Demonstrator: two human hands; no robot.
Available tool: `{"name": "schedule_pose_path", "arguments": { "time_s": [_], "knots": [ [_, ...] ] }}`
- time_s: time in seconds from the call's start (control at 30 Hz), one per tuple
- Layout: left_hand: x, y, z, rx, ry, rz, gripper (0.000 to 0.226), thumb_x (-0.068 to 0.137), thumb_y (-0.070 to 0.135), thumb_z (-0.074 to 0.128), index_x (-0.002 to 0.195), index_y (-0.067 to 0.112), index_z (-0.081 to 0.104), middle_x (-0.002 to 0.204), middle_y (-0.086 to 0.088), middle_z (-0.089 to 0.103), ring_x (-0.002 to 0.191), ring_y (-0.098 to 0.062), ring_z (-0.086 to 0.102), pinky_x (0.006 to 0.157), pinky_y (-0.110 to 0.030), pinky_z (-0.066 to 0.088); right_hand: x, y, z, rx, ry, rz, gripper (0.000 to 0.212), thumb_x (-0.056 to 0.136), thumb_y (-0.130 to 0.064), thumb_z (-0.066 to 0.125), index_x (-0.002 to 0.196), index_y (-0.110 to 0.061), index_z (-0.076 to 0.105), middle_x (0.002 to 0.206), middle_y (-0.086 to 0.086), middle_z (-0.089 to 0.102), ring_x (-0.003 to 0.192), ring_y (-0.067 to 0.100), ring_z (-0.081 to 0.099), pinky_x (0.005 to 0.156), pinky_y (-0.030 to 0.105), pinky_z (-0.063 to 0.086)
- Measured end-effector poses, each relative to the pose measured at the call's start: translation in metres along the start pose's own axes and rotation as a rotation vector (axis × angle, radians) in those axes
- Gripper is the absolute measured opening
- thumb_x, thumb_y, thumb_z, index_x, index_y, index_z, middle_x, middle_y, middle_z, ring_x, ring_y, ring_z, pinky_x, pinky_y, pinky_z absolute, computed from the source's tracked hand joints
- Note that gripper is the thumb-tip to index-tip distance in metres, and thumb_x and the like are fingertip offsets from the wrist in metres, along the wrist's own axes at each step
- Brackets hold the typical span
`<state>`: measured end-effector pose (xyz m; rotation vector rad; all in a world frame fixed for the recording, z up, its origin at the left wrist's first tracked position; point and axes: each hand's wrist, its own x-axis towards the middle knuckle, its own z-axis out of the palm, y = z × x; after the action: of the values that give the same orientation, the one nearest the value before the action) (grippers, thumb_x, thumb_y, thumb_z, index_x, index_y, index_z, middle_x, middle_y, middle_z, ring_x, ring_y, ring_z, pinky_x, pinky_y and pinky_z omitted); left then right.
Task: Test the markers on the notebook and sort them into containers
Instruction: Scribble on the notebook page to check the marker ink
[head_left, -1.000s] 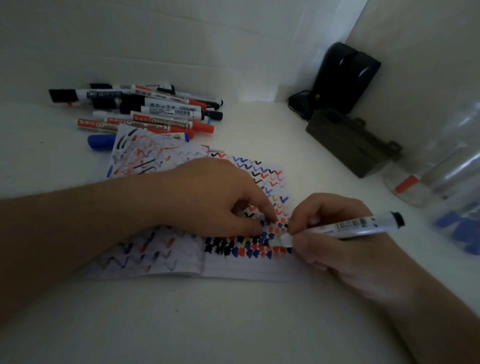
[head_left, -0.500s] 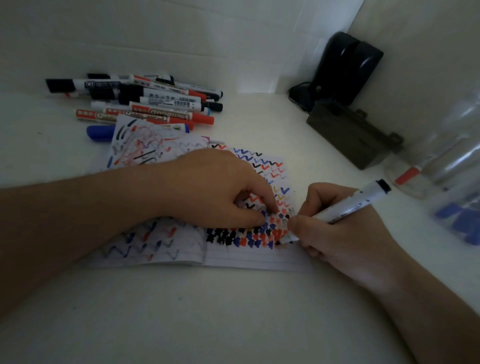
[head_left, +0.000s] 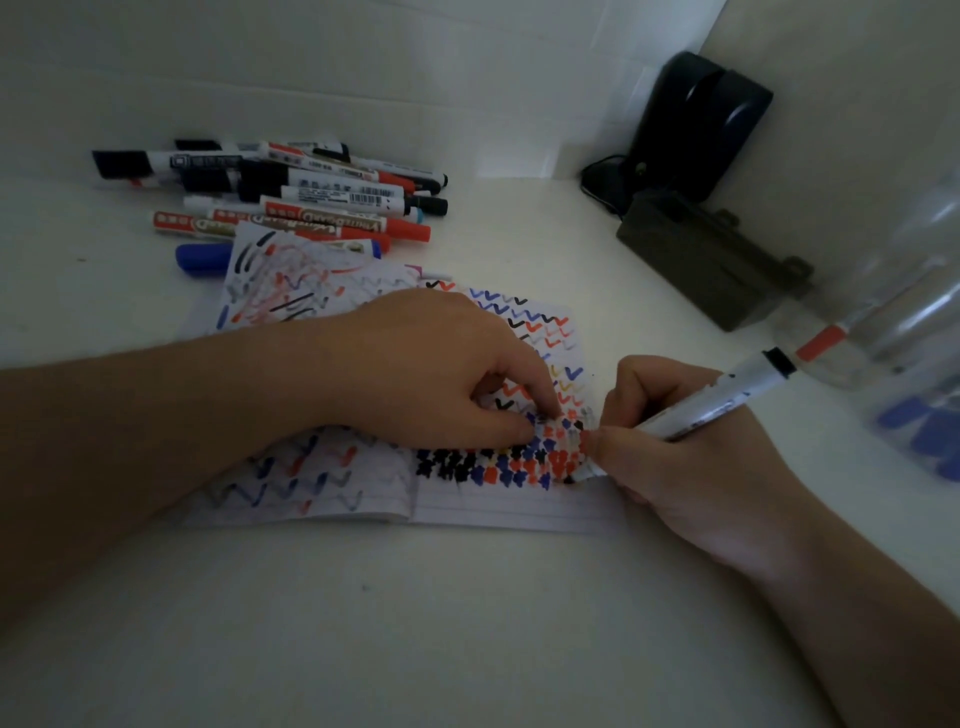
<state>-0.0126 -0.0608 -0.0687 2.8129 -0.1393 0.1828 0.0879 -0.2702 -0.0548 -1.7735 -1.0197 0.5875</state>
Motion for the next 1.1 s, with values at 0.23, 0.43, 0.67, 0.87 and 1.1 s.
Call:
{"name": "schedule_pose_path", "arguments": {
  "time_s": [0.23, 0.43, 0.67, 0.87, 1.1],
  "knots": [
    [-0.001, 0.002, -0.002, 0.000, -0.017, 0.001, 0.038, 0.085, 0.072, 0.046, 0.120, 0.062, 0.060, 0.079, 0.017, 0.064, 0.074, 0.000, 0.060, 0.071, -0.029, 0.053, 0.000, 0.003, 0.000, 0.010, -0.056, -0.034, 0.033, 0.077, 0.012, 0.077, 0.059, -0.001, 0.054, 0.050, -0.007, 0.062, 0.042, 0.001, 0.054, 0.044, 0.014, 0.039],
    [-0.002, 0.005, -0.004, 0.004, -0.032, -0.004, 0.033, 0.090, 0.069, 0.051, 0.120, 0.061, 0.060, 0.079, 0.017, 0.063, 0.073, 0.001, 0.058, 0.070, -0.027, 0.051, 0.001, 0.010, -0.003, -0.010, -0.024, -0.047, 0.031, 0.077, 0.008, 0.078, 0.061, 0.005, 0.052, 0.049, -0.004, 0.060, 0.043, 0.003, 0.051, 0.044, 0.016, 0.038],
    [-0.007, 0.004, -0.003, -0.195, 0.014, -0.062, 0.051, 0.099, 0.005, 0.048, 0.139, 0.036, 0.040, 0.114, 0.017, 0.055, 0.103, -0.003, 0.053, 0.088, -0.032, 0.051, 0.009, 0.015, -0.013, 0.426, 0.020, -0.010, 0.034, 0.072, -0.022, 0.089, 0.074, -0.013, 0.056, 0.058, 0.011, 0.047, 0.048, 0.018, 0.037, 0.042, 0.020, 0.033],
    [-0.007, -0.002, -0.007, -0.359, 0.023, -0.096, 0.041, 0.102, 0.018, 0.060, 0.128, 0.037, 0.035, 0.116, 0.028, 0.070, 0.101, 0.008, 0.064, 0.084, -0.014, 0.053, 0.013, 0.016, -0.020, 0.624, 0.003, 0.018, 0.019, 0.083, -0.028, 0.074, 0.088, -0.012, 0.067, 0.073, 0.009, 0.054, 0.057, 0.019, 0.043, 0.045, 0.024, 0.029],
    [-0.008, 0.004, -0.012, -0.400, 0.025, -0.120, 0.027, 0.098, 0.033, 0.064, 0.111, 0.036, 0.041, 0.112, 0.034, 0.070, 0.095, 0.016, 0.063, 0.074, -0.005, 0.046, 0.015, 0.019, -0.019, 0.664, -0.026, 0.054, 0.041, 0.075, -0.034, 0.058, 0.099, -0.006, 0.074, 0.078, 0.014, 0.065, 0.057, 0.021, 0.049, 0.046, 0.025, 0.033]
  ]
}}
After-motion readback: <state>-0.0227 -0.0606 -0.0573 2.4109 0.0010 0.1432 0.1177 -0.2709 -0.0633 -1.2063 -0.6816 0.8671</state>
